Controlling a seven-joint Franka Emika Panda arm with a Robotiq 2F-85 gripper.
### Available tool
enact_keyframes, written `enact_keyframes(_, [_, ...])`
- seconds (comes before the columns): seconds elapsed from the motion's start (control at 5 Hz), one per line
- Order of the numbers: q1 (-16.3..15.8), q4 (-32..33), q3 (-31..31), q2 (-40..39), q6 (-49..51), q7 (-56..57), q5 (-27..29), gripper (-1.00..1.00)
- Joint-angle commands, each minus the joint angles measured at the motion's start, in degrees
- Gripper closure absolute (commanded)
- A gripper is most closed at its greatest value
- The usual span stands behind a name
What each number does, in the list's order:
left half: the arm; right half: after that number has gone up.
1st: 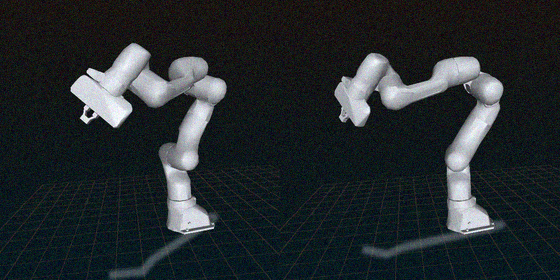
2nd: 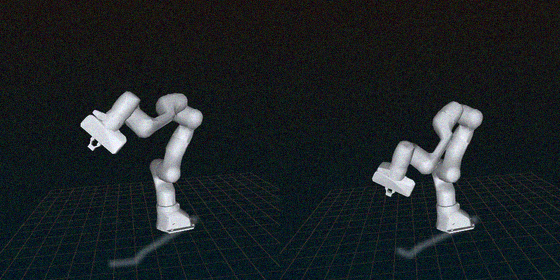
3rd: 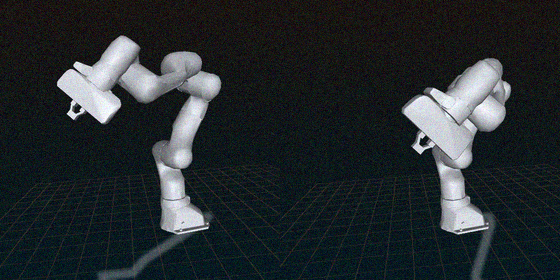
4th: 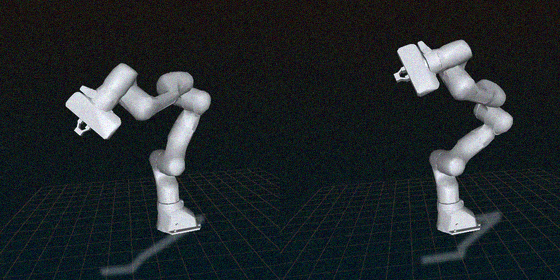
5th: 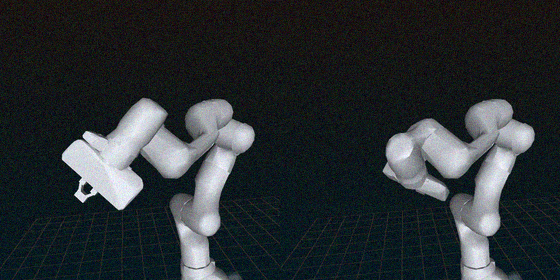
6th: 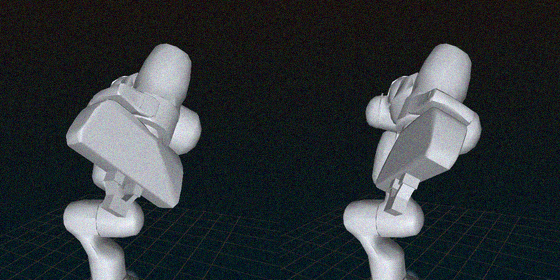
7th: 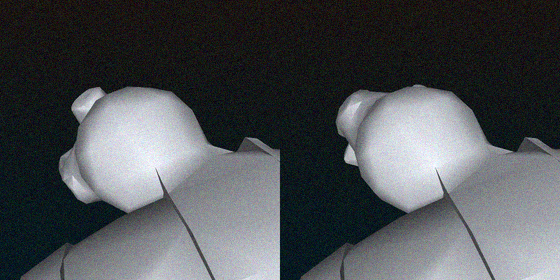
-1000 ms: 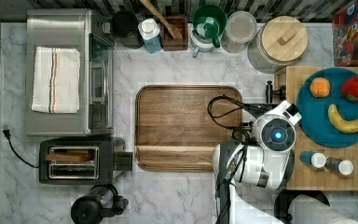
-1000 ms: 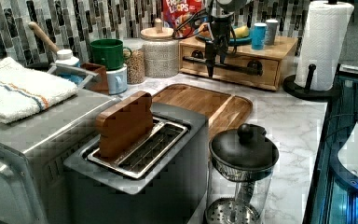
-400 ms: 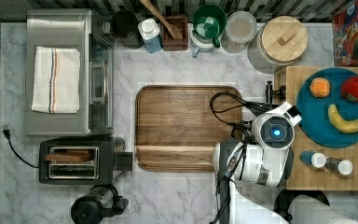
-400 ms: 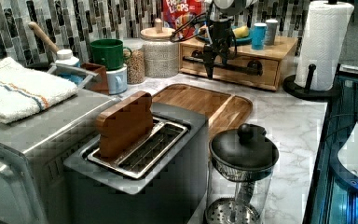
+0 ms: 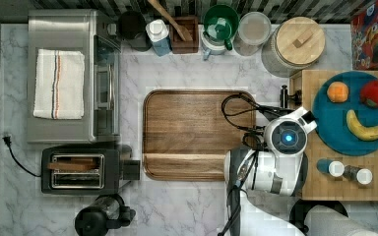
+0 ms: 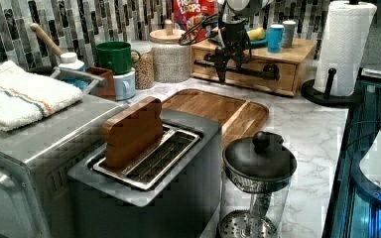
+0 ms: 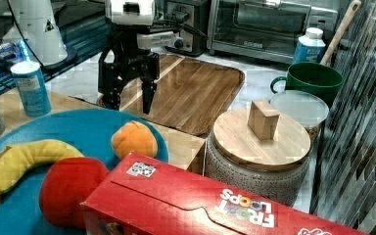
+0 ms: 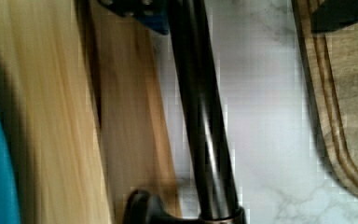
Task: Open the drawer.
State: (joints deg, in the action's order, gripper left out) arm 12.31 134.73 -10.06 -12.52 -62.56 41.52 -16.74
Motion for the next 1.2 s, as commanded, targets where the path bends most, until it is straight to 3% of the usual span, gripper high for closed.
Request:
enact_keyframes(0.2, [-12.9,-1.4,10.1,0.5,5.4,-8.2,5.6,-1.0])
enact_keyframes(1.0, [-15.2,0.0,12.3,1.9,8.4,-16.0,6.9,-1.0])
enact_keyframes(1.2, [-13.9,-1.1,14.1,1.6,10.2,-17.4,8.4,-1.0])
